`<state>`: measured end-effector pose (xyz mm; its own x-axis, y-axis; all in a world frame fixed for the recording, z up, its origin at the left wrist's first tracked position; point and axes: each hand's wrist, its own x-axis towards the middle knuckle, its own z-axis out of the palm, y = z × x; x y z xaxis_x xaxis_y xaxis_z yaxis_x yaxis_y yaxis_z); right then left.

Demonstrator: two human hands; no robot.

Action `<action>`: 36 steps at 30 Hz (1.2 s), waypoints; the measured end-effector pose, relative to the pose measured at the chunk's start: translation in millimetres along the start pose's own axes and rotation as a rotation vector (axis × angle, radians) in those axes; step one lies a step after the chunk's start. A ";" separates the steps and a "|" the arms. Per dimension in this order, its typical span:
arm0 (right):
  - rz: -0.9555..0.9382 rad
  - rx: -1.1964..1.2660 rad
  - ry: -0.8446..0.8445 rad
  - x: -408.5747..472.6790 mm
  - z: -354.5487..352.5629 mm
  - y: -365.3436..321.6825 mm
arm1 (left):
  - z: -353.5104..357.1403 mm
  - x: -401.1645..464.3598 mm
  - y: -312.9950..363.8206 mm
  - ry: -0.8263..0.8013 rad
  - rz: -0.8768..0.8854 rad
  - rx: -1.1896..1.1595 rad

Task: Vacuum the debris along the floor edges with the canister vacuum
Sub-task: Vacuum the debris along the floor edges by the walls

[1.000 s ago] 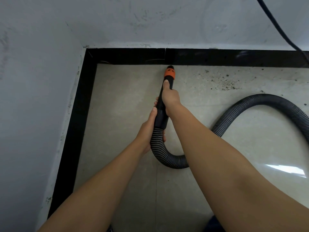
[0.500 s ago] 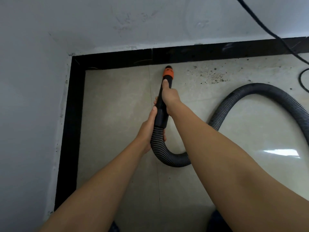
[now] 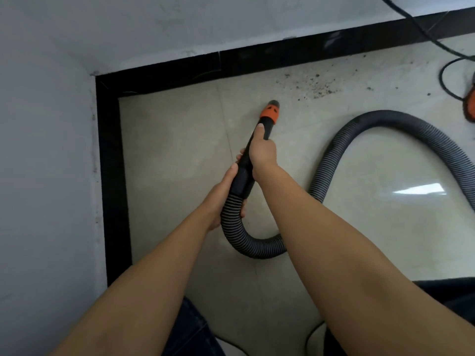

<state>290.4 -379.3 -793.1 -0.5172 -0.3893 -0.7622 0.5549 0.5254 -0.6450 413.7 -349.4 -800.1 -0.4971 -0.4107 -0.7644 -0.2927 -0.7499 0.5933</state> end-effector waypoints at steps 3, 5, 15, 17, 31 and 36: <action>-0.003 0.009 0.026 -1.2 2.8 -2.9 | -8.4 0.8 9.8 -0.047 -0.033 0.045; 0.006 0.005 0.013 -2.3 8.1 -6.3 | -13.6 1.6 14.0 -0.060 -0.046 0.044; 0.014 -0.003 0.020 7.7 1.2 -22.9 | -9.9 18.7 30.0 -0.071 -0.039 0.115; 0.015 0.014 0.045 12.3 -9.0 -26.4 | -0.2 23.2 33.3 -0.092 -0.045 0.137; 0.011 0.104 0.107 36.0 -59.5 -46.4 | 45.4 51.8 45.4 -0.143 -0.090 0.229; 0.007 0.110 0.121 43.9 -77.7 -58.3 | 66.4 61.9 49.5 -0.152 -0.073 0.217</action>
<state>184.7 -368.2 -784.6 -0.5841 -0.2880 -0.7588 0.6235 0.4393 -0.6467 314.2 -377.4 -801.3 -0.5801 -0.2646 -0.7704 -0.4925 -0.6393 0.5905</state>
